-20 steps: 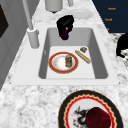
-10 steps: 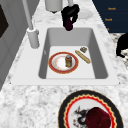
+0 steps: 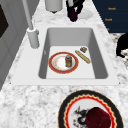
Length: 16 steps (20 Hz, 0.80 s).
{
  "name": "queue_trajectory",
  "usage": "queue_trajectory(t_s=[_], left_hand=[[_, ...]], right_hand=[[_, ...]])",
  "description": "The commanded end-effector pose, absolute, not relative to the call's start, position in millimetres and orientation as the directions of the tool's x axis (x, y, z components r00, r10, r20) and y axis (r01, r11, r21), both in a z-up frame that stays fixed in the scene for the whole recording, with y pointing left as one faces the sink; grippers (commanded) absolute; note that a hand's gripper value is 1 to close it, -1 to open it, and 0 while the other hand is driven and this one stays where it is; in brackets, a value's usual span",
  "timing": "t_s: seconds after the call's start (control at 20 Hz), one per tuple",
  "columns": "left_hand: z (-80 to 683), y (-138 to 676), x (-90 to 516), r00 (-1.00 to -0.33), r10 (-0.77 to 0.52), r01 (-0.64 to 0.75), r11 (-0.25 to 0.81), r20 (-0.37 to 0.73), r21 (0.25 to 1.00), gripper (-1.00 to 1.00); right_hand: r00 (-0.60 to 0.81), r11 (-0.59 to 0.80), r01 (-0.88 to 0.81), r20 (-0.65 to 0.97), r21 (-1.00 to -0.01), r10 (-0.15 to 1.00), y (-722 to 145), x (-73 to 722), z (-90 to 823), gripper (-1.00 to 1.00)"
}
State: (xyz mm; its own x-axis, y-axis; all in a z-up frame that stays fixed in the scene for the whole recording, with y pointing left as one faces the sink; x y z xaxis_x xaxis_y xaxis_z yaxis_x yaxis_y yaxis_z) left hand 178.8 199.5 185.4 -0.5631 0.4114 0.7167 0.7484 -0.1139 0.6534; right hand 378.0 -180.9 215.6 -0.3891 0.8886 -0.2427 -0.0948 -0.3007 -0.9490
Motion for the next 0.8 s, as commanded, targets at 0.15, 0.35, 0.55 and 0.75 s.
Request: queue_trajectory(t_s=[0.15, 0.35, 0.55, 0.75], left_hand=[[185.4, 199.5, 178.8, -0.563, 0.411, 0.748, -0.114, 0.717, 0.653, 0.00], [185.4, 199.5, 178.8, -0.563, 0.411, 0.748, -0.114, 0.717, 0.653, 0.00], [185.4, 199.5, 178.8, -0.563, 0.411, 0.748, -0.114, 0.717, 0.653, 0.00], [185.4, 199.5, 178.8, -0.563, 0.411, 0.748, -0.114, 0.717, 0.653, 0.00]], right_hand=[[-0.332, -0.270, -0.126, -0.216, -0.955, 0.918, -208.5, 359.8, 232.0, 1.00], [-0.356, -0.267, -0.141, -0.203, -0.953, 0.912, -229.5, 344.9, 243.2, 1.00], [-0.348, -0.261, -0.153, -0.195, -0.953, 0.917, -248.5, 331.1, 253.0, 1.00], [-0.339, -0.259, -0.173, -0.189, -0.950, 0.922, -267.2, 319.9, 261.4, 1.00]])
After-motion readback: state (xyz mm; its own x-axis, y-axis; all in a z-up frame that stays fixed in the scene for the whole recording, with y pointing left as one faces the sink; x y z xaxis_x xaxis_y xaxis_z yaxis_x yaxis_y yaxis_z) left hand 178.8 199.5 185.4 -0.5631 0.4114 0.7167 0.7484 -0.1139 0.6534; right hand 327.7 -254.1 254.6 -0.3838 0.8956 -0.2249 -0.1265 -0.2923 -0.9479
